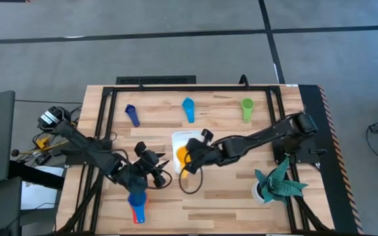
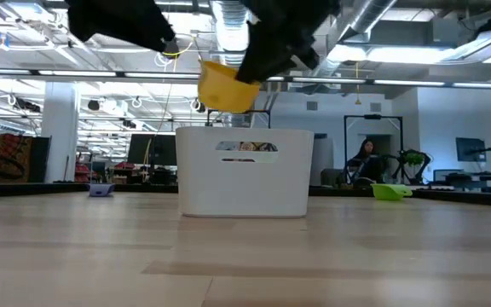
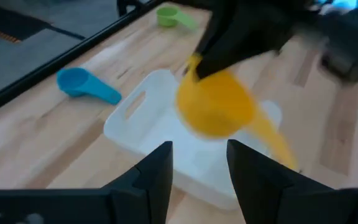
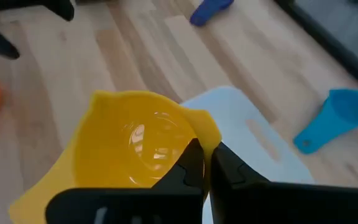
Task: Nest measuring cups in basket
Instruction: Stack the yellow nest measuring cup into the blue nest measuring cup
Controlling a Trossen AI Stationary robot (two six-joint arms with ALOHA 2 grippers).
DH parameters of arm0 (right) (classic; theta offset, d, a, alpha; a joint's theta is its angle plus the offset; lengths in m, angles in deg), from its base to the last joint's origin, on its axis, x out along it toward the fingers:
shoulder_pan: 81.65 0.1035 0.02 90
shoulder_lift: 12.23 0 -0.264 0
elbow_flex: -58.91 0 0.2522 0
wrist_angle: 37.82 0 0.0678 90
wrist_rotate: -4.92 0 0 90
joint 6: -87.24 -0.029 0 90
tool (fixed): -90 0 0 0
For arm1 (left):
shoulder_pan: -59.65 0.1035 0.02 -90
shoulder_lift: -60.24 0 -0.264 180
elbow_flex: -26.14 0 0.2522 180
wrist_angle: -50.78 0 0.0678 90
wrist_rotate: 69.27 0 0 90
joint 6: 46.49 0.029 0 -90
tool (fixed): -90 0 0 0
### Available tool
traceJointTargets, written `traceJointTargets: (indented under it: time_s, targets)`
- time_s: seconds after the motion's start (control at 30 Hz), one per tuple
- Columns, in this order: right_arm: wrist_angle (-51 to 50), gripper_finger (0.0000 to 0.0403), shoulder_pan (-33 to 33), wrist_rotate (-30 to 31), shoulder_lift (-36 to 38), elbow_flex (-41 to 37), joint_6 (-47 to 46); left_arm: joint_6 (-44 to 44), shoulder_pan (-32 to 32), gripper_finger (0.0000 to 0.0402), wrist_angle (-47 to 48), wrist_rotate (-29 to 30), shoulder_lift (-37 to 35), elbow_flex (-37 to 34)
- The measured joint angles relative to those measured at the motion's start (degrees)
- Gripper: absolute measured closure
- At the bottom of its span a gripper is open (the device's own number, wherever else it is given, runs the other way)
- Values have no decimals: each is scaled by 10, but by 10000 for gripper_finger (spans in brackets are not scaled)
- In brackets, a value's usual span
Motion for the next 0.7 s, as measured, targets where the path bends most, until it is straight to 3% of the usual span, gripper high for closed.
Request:
traceJointTargets:
  time_s: [0.33, 0.7]
  targets:
    - [1, 387, 0, 22, -66, 82, 61, 97, 52, 261, -39, -35, 0, 0]
    - [16, 383, 11, 27, -64, 90, 111, 180, 94, 261, -25, -70, 0, 0]
